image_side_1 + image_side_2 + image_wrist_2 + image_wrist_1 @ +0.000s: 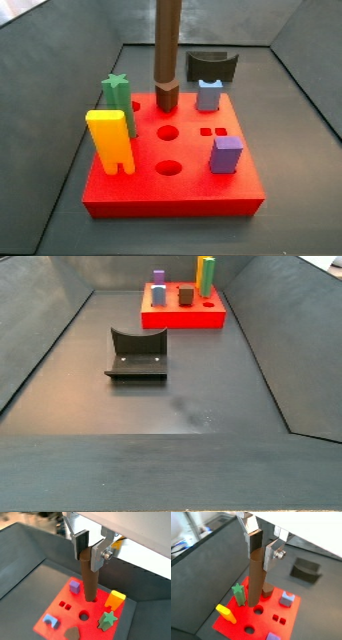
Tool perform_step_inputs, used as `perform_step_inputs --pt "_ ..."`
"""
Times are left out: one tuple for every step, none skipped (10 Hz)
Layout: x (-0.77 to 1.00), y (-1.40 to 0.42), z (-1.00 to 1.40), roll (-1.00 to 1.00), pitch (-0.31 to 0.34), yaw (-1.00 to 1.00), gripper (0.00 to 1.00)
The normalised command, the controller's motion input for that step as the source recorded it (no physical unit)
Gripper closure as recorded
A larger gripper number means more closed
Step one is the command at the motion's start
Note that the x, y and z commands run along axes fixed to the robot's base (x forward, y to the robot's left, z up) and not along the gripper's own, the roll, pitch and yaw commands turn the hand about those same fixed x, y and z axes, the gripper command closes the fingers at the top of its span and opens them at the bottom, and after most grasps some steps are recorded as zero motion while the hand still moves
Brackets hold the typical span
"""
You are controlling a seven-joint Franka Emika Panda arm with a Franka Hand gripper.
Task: Pick up the oval object. Move up. Place the oval object on the fixture. Regrasp the oval object. Move to above the board. Insert the oval object.
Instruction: Insert the oval object.
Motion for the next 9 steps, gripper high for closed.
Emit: perform_step_inputs --pt "0.20 -0.32 -0.18 0.05 -0.044 -0.76 1.00" --pt "0.39 -0.35 -0.22 0.04 -0.050 -0.58 1.00" --pt "0.46 -0.38 -0.29 0.08 -0.033 -0.52 1.00" --pt "0.42 -0.37 -0.40 0.12 -0.029 -0.57 1.00" --pt "0.36 -0.32 -0.46 0.14 -0.027 -0.62 1.00" --pt "0.16 -0.25 -0.42 0.12 -0.006 -0.79 1.00" --pt "0.00 -0.15 -0.33 0.05 0.000 -0.95 1.00" --pt "0.00 -0.08 -0.30 0.03 0.000 -1.00 1.00" --pt "0.00 -0.09 -0.28 0.02 0.000 -1.00 1.00"
